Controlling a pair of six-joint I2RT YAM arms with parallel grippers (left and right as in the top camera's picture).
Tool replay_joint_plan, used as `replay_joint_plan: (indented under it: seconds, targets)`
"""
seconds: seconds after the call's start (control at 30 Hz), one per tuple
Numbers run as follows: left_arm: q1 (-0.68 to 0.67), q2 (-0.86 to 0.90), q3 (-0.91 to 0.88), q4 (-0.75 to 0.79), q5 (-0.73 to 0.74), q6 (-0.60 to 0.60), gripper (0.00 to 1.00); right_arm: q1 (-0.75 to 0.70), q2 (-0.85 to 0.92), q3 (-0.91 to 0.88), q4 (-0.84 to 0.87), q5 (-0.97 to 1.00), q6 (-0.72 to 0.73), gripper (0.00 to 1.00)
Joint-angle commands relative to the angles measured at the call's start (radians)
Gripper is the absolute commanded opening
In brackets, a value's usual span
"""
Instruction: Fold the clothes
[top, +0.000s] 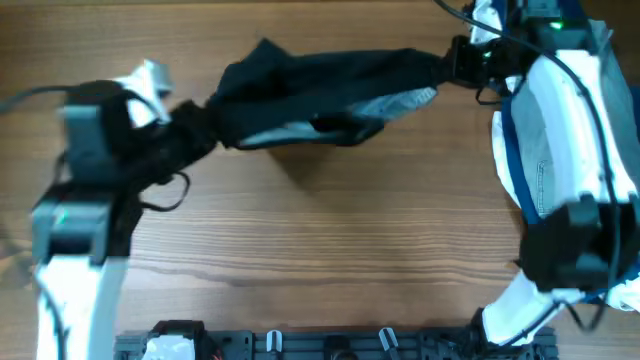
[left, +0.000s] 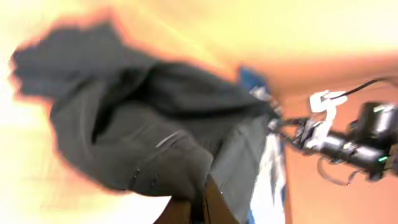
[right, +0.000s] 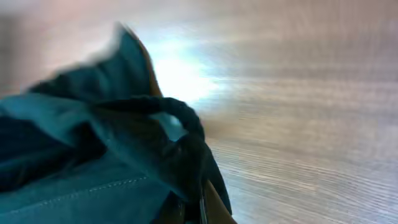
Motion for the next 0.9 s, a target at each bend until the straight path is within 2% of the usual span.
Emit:
replay_joint_plan:
  seconds: [0.0,0.13,0.23,0.3,0.43,0.7,0.8,0.83,0.87]
  targets:
    - [0.047,-0.130,0.221,0.046,-0.179,0.072,0.04,-0.053,-0.251,0.084,0.018,0.124,-0.014,0.04]
    - [0.047,-0.148,0.263,0.117,-0.203,0.095,0.04,-0.053,-0.478,0.126,0.018,0.268,-0.011,0.04]
    - [0.047,-0.138,0.263,0.118,-0.407,0.129,0.04,-0.053,-0.543,0.126,0.000,0.420,-0.011,0.04]
    - [0.047,-0.114,0.263,0.148,-0.523,0.155,0.04,-0.053,-0.525,0.126,-0.031,0.422,-0.009,0.04]
    - [0.047,-0.109,0.263,0.145,-0.518,0.183,0.04,-0.053,-0.524,0.127,-0.094,0.389,-0.004,0.04]
    - [0.047,-0.349,0.277,0.146,-0.517,0.200,0.04,-0.053,-0.768,0.127,-0.156,0.413,-0.008,0.04]
    - [0.047,-0.392,0.277,0.113,-0.473,0.199,0.04,-0.053,-0.794,0.127,-0.192,0.375,-0.011,0.04]
    - [0.047,-0.386,0.277,0.103,-0.459,0.199,0.04,-0.053,-0.786,0.127,-0.200,0.359,-0.012,0.06]
    - [0.047,-0.360,0.277,0.092,-0.456,0.198,0.04,-0.053,-0.754,0.126,-0.208,0.332,-0.014,0.16]
